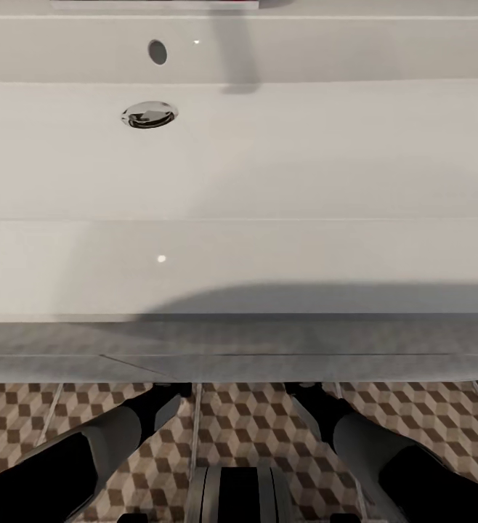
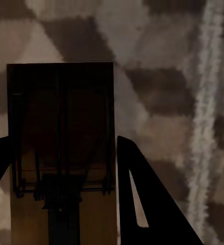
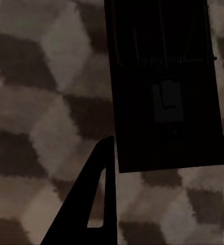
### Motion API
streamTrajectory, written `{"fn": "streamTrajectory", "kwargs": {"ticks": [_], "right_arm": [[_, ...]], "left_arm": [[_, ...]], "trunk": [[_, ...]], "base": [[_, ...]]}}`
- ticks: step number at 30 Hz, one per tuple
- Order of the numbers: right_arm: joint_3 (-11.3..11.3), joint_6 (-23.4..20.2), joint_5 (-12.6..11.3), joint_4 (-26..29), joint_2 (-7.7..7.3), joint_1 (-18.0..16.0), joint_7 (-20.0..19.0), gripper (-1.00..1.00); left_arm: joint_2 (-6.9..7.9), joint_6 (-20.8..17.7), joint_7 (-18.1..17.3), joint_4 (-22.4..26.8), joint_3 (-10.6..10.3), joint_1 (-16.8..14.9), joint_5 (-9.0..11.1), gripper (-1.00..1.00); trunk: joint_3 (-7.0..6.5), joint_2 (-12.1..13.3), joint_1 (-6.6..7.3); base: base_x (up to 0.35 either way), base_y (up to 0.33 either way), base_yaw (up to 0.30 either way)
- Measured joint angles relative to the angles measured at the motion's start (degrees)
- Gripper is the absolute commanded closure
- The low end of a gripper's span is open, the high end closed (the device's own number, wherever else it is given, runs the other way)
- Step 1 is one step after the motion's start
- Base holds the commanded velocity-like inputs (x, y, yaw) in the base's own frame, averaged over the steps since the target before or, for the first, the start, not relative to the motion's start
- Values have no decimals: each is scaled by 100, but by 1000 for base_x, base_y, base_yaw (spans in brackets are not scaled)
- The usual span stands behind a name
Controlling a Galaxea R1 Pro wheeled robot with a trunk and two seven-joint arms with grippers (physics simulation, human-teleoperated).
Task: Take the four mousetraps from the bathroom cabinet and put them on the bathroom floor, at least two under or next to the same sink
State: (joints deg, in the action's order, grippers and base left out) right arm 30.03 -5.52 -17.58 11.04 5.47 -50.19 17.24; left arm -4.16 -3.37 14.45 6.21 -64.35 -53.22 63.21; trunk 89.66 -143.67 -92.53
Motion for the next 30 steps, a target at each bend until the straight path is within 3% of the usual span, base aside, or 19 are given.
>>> {"fn": "streamTrajectory", "kwargs": {"ticks": [6,12,30], "right_arm": [[-2,-51,-15,6,1,-31,165,100],[-2,-82,6,40,1,-28,235,100],[16,-53,43,62,-17,-24,229,100]], "left_arm": [[-56,-275,4,16,8,-18,10,100],[-134,-291,4,17,9,-19,12,100],[-140,-286,4,17,9,-19,21,100]], "trunk": [[0,0,0],[0,0,0],[96,0,0]], "base": [[0,0,0],[0,0,0],[0,0,0]]}}
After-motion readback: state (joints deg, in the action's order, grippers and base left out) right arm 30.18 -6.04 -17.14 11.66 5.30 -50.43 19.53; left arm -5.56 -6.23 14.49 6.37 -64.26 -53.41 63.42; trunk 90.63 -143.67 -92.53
